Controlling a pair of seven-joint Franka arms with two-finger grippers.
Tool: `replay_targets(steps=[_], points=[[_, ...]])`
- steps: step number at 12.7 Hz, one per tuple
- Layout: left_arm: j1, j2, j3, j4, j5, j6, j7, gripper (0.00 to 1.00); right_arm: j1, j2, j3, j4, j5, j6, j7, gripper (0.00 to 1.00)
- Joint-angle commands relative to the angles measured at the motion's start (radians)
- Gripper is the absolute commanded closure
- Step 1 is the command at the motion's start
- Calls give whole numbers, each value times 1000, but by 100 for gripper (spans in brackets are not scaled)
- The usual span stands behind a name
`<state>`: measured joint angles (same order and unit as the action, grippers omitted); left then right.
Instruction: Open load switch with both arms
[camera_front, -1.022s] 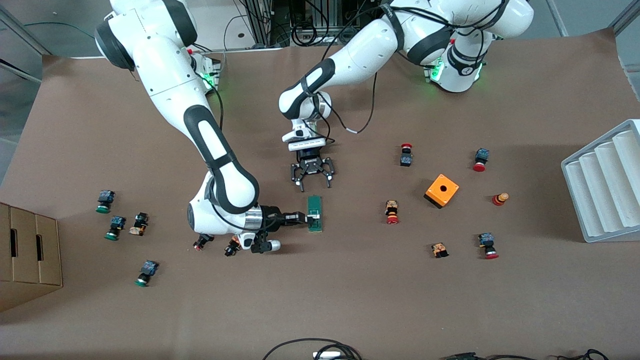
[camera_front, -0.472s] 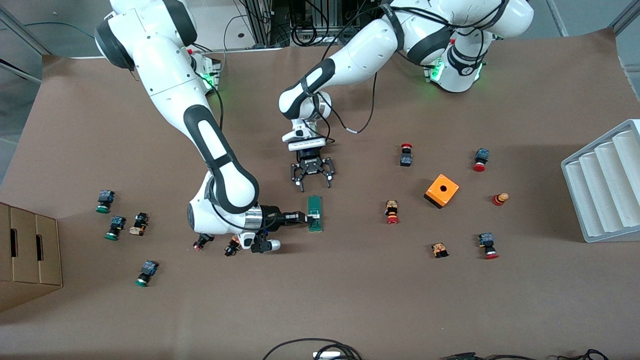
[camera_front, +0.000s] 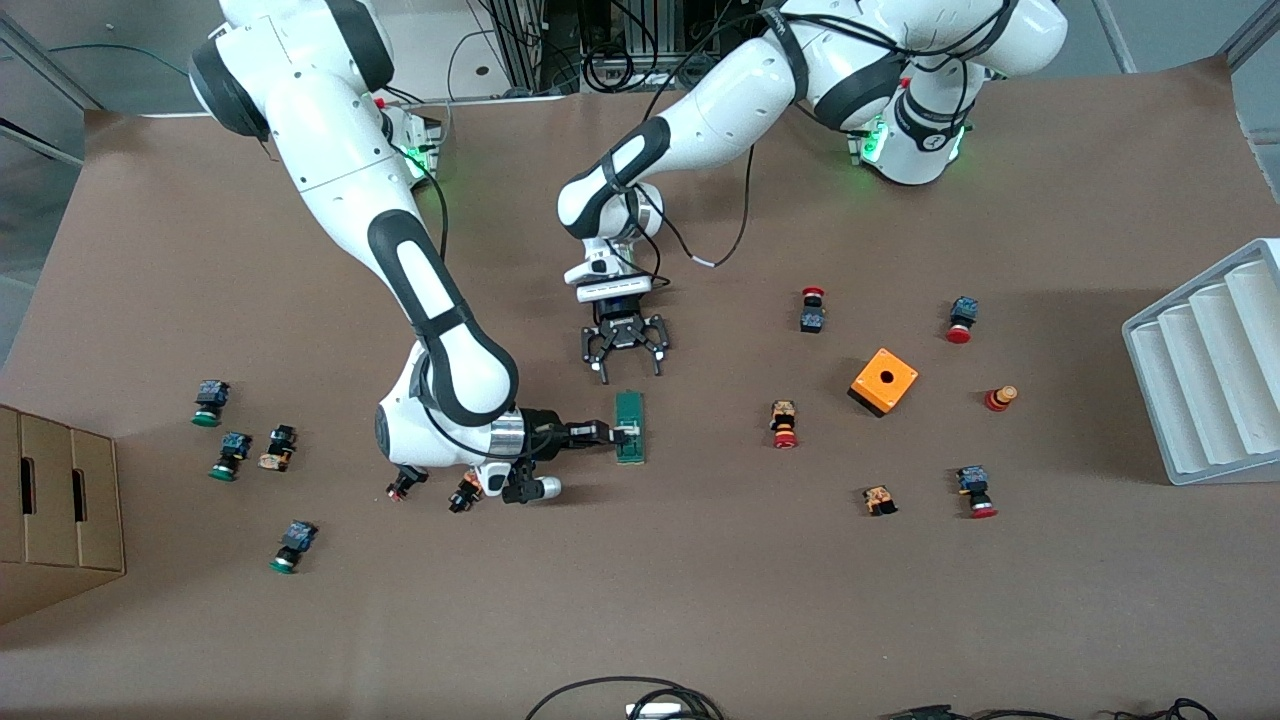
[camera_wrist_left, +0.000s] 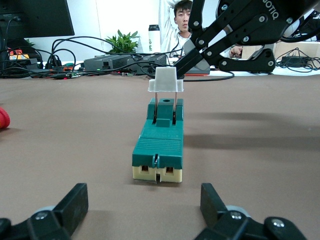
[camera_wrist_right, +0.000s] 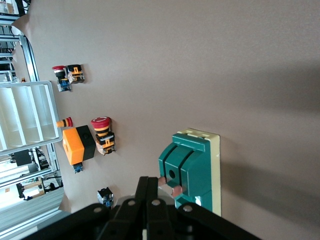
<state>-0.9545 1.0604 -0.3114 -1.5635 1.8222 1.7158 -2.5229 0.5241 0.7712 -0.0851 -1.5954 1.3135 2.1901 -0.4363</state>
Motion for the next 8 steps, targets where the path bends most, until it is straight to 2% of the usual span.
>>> replay_targets(steps=[1, 8], points=[[-12, 50, 3, 42, 0, 18, 3, 0, 8, -41, -1, -58, 16, -7, -25, 100], [-12, 50, 3, 42, 0, 18, 3, 0, 11, -47, -1, -63, 15, -4, -25, 100]])
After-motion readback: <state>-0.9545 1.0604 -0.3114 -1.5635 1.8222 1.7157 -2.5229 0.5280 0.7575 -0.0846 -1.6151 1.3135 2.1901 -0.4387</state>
